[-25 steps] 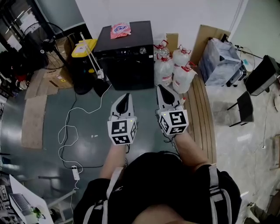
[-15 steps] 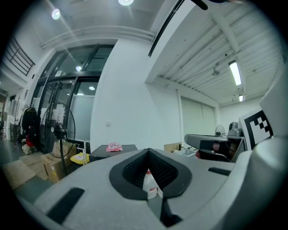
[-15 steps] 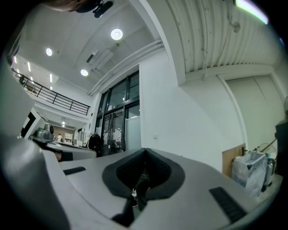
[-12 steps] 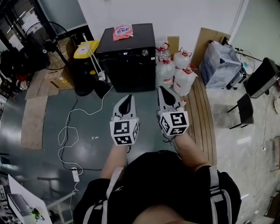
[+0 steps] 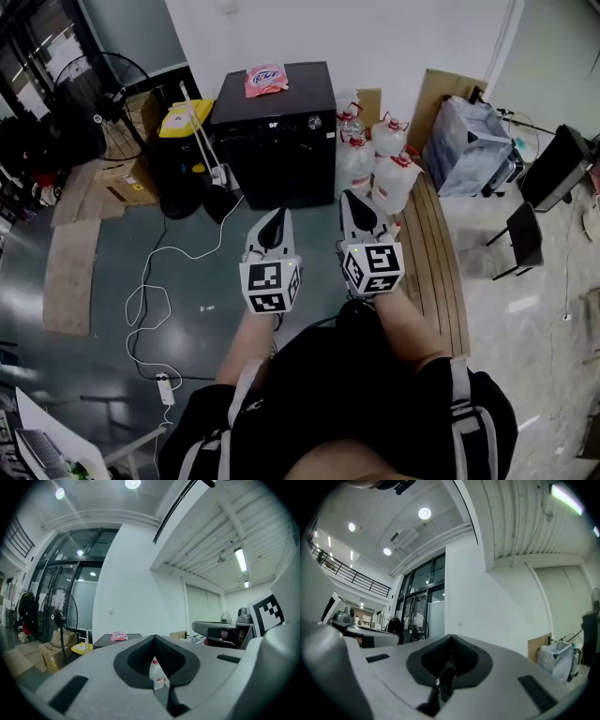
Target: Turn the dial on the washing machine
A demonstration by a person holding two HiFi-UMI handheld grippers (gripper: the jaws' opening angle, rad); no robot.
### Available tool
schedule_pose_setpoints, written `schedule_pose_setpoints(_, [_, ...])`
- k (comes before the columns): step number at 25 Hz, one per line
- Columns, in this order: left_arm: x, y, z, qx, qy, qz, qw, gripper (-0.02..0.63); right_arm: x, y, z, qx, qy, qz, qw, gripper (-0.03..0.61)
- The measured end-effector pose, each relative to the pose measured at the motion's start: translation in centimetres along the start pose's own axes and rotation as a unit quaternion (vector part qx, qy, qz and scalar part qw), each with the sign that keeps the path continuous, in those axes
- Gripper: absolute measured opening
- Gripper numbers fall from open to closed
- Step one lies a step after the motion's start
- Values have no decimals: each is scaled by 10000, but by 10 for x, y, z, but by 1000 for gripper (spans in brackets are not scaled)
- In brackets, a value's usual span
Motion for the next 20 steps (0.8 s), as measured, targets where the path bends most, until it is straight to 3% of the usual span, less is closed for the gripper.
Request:
schedule_pose_setpoints(11, [-8, 28, -38, 91, 25, -5, 10000, -5, -15, -12, -46, -10, 77, 131, 9999, 8])
schedule_pose_setpoints(20, [-13, 59, -115, 234, 75, -45, 9997, -5, -25, -43, -128, 43, -7, 149, 9999, 8])
Point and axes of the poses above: the fingertips, and each gripper's own axes: z backward along the fingers, y to its left, x out of its top, the point moved 2 cm from there along z, backward along the fingers, and after that the axes turned 2 degrees about y, right-handed, at the moved point
